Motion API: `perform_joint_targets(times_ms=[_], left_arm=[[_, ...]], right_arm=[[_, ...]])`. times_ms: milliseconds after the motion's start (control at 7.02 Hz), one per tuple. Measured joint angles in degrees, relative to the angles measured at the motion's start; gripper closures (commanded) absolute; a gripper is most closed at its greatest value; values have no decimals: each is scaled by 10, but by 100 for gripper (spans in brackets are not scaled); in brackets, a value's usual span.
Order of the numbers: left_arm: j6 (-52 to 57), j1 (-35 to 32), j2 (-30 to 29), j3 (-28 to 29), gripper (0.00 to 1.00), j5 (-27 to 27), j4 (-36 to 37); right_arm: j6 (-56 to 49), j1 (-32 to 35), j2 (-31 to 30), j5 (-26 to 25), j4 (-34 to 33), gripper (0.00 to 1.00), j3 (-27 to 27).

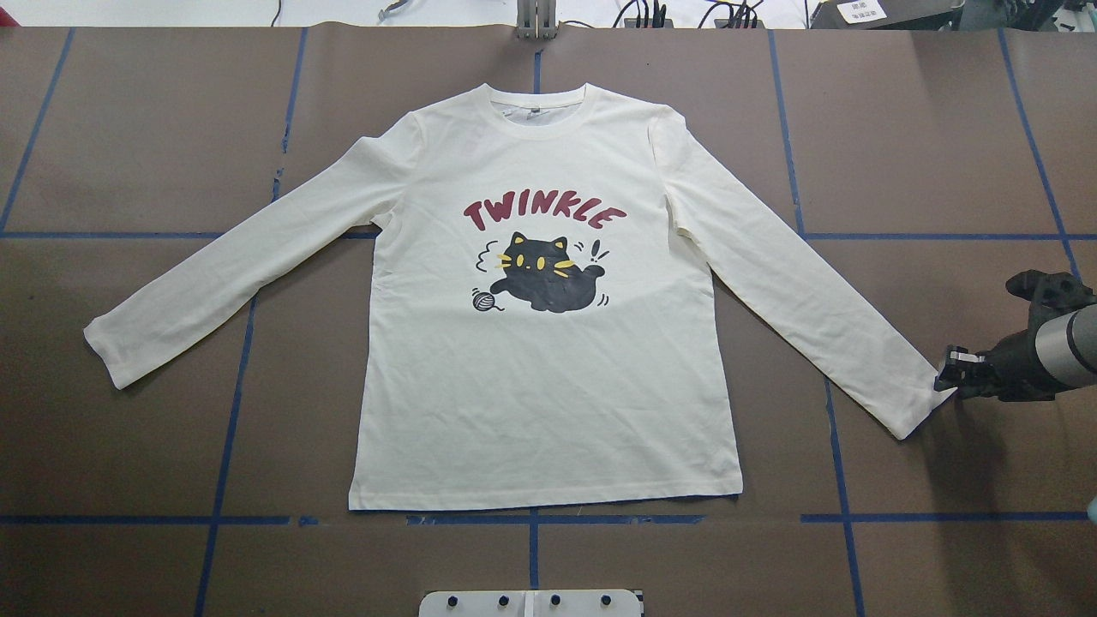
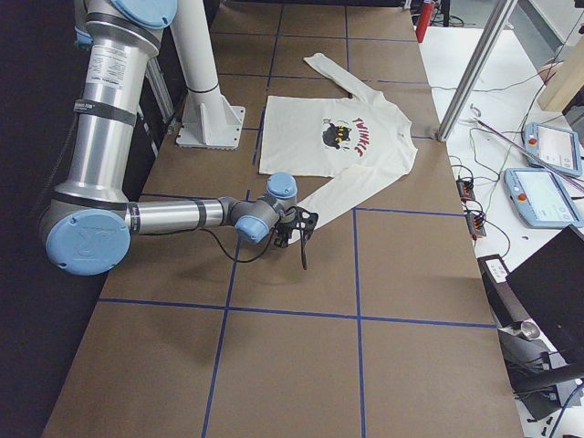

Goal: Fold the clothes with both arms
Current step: 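Move the right gripper to the cuff of the sleeve nearest it and grasp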

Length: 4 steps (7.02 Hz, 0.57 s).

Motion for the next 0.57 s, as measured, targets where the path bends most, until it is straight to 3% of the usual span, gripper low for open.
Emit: perform_joint_targets(times_ms=[285,570], left_arm=[[0,0,0,1,0,0,0],[0,0,0,-2,0,0,0]], right_arm=[[0,2,0,2,0,100,5],[2,27,11,30,-13,100,48]])
